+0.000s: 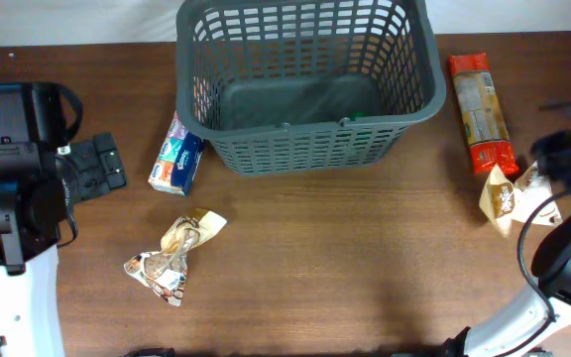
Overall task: Pack container
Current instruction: 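Grasp the clear white rice bag with the right gripper, then lift the rice bag and carry it over the basket, then lower the rice bag into the basket and open the right gripper, then withdraw the right gripper and move it to the red pasta packet, then lower the right gripper onto the red pasta packet and grasp it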
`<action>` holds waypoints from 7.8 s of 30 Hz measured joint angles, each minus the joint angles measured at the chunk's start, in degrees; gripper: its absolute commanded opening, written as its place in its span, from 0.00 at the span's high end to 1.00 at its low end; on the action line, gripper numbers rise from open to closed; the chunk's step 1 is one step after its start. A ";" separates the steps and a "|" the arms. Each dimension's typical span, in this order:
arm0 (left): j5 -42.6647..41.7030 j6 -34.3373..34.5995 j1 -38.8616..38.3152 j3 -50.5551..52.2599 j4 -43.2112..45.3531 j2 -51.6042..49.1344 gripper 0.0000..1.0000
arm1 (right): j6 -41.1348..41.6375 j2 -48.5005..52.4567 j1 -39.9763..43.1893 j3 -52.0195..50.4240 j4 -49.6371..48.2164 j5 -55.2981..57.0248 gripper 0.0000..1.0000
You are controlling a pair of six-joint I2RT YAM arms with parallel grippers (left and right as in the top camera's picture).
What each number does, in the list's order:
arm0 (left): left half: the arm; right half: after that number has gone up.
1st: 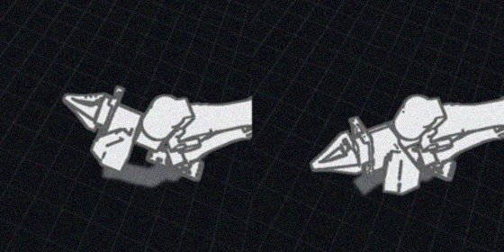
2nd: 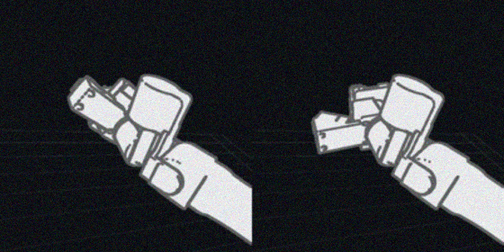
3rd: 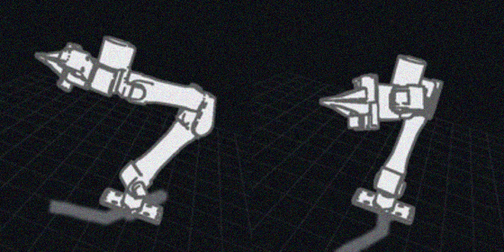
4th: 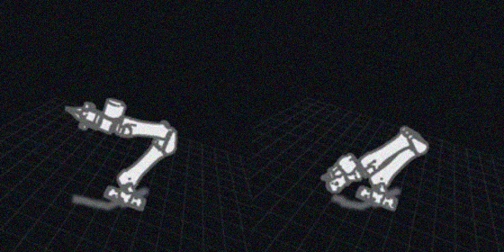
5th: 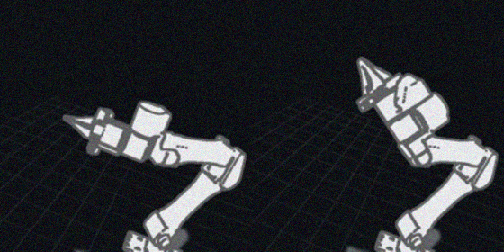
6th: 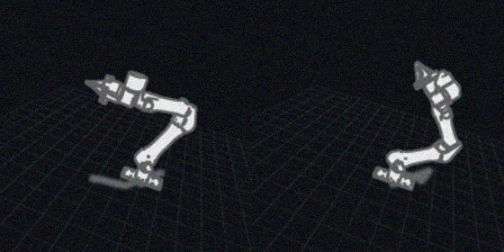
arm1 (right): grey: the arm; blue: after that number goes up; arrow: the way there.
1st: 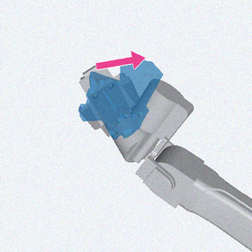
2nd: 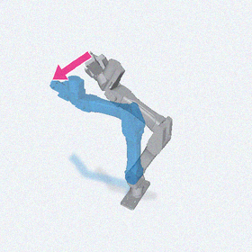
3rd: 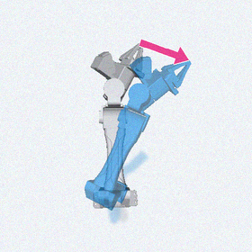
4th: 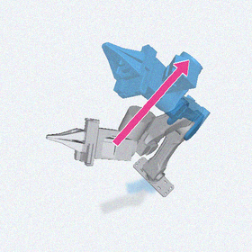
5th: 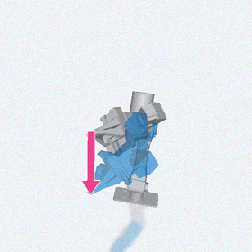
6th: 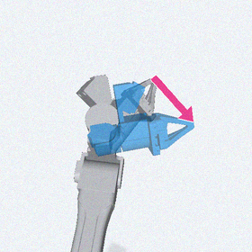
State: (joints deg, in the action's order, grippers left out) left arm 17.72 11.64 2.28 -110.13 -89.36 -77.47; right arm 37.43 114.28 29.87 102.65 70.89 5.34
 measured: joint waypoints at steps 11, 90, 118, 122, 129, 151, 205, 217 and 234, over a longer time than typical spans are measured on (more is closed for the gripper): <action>0.02 0.00 0.00 0.00 0.15 0.00 0.01 | -7.63 -12.61 -6.05 26.64 6.88 0.94 0.01; 0.00 0.00 0.00 0.02 -0.24 0.00 0.01 | -24.30 -3.28 -22.01 49.99 3.67 -11.41 0.96; 0.00 0.00 0.00 0.02 -2.82 0.00 0.01 | -39.17 24.98 -49.59 53.77 5.73 -3.19 0.91; 0.00 0.00 0.00 0.02 -2.82 0.00 0.01 | -38.84 25.05 -47.98 53.77 6.91 -3.23 0.91; 0.00 0.00 0.00 0.02 -2.80 0.00 0.01 | -37.59 26.73 -45.46 53.77 8.48 -3.61 0.91; 0.00 0.00 0.00 0.02 -2.82 0.00 0.01 | -34.58 28.17 -44.76 53.57 9.86 -4.94 0.13; 0.00 0.00 0.00 0.02 -2.82 0.00 0.01 | -45.20 29.03 -10.84 50.64 14.99 -10.80 0.01; -0.02 0.00 0.00 0.02 -2.82 0.00 0.01 | -50.16 33.38 -10.84 50.64 14.34 -7.87 0.01; 0.00 0.00 0.00 0.02 -2.82 0.00 0.01 | -52.63 40.76 -10.84 50.53 15.93 -5.09 0.01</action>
State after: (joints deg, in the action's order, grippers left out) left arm 17.72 11.64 2.28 -110.10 -92.18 -77.47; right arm -15.20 155.04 19.03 153.18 86.83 0.25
